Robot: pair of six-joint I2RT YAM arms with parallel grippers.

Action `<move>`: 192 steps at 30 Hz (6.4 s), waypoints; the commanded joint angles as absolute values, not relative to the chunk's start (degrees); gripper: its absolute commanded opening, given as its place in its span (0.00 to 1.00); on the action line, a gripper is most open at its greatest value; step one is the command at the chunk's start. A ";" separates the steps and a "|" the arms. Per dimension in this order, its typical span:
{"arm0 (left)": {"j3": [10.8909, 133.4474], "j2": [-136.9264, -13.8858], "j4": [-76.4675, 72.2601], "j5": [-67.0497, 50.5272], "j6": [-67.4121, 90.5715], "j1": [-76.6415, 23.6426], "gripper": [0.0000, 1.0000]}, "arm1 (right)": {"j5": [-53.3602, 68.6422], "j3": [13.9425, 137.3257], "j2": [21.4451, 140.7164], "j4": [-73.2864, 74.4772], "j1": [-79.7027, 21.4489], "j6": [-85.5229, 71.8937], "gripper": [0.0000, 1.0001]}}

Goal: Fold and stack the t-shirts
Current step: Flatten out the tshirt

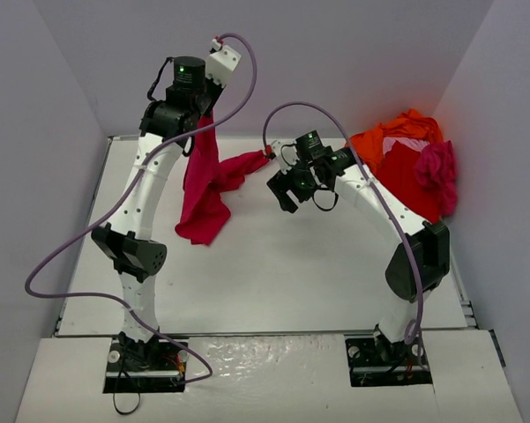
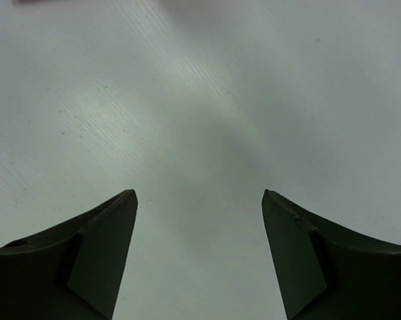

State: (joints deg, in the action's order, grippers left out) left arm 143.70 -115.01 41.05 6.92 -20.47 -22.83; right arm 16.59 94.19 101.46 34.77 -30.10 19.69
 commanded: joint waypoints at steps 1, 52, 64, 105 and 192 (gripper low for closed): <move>145.40 -113.19 36.26 10.11 -21.66 -22.79 0.00 | 21.73 97.32 106.68 33.82 -36.80 19.08 0.69; 132.24 -105.17 34.96 5.45 -18.12 -16.44 0.00 | 10.61 136.69 148.45 32.26 -58.48 20.76 0.53; 128.21 -101.22 32.76 4.33 -16.98 -11.03 0.00 | -5.30 126.67 142.27 30.24 -50.81 22.94 0.00; 141.25 -93.65 36.51 -20.56 -3.17 2.45 0.00 | -31.06 103.46 83.49 8.77 -19.66 32.81 0.00; 123.82 -120.40 35.16 15.29 -12.31 -0.53 0.47 | -2.82 124.90 132.03 34.20 -36.74 22.67 0.12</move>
